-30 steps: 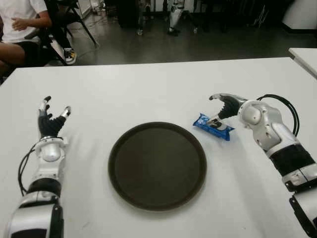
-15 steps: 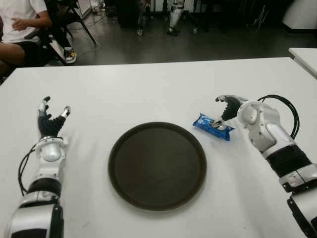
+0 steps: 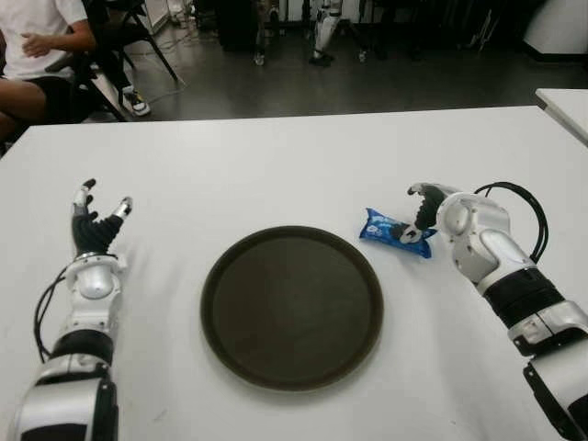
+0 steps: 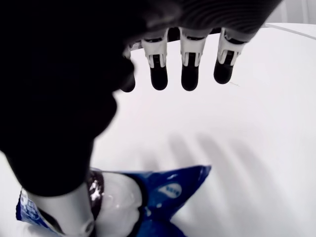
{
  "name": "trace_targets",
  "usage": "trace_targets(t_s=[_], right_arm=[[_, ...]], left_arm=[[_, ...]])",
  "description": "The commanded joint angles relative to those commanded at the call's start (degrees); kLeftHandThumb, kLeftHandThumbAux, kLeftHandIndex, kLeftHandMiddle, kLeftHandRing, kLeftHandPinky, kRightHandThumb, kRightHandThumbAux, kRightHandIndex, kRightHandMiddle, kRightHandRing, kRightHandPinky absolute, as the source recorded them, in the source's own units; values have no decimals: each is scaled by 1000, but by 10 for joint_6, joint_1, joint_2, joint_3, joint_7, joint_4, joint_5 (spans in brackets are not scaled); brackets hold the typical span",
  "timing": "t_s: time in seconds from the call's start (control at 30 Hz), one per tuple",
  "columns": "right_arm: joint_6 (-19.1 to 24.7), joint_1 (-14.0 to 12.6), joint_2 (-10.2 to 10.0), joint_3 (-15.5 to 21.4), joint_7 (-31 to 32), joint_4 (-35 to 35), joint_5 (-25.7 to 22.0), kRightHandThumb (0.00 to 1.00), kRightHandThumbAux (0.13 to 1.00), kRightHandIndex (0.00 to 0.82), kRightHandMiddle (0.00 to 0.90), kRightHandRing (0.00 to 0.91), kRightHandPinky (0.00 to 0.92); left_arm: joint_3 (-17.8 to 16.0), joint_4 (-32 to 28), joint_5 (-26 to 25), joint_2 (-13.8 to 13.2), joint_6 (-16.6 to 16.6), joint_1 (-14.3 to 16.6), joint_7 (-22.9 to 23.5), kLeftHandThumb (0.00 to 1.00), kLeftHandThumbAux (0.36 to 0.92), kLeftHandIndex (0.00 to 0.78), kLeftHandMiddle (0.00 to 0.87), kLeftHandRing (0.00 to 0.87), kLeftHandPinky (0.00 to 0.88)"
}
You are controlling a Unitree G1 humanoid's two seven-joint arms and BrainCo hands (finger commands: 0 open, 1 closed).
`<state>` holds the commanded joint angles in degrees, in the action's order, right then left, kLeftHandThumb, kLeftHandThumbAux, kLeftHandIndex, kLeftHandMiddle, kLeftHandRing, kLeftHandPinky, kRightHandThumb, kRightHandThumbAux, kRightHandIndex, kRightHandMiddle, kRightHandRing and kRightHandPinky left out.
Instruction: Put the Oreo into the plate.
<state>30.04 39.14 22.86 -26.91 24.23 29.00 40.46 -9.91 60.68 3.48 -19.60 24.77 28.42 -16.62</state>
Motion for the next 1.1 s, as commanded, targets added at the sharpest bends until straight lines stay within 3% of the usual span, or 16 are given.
trace_targets(t_s=[0.67, 1.1], right_arm=[[-3, 4, -7, -4, 2, 10, 0, 0, 831, 54, 94, 54, 0], [-26, 1, -1, -5, 12, 0, -6, 0, 832, 58, 95, 67, 0]], left_arm=[[-1, -1, 3, 1, -7, 0, -8, 0, 654, 0, 0, 0, 0], [1, -1, 5, 1, -9, 1, -11, 0, 674, 0, 0, 0, 0]])
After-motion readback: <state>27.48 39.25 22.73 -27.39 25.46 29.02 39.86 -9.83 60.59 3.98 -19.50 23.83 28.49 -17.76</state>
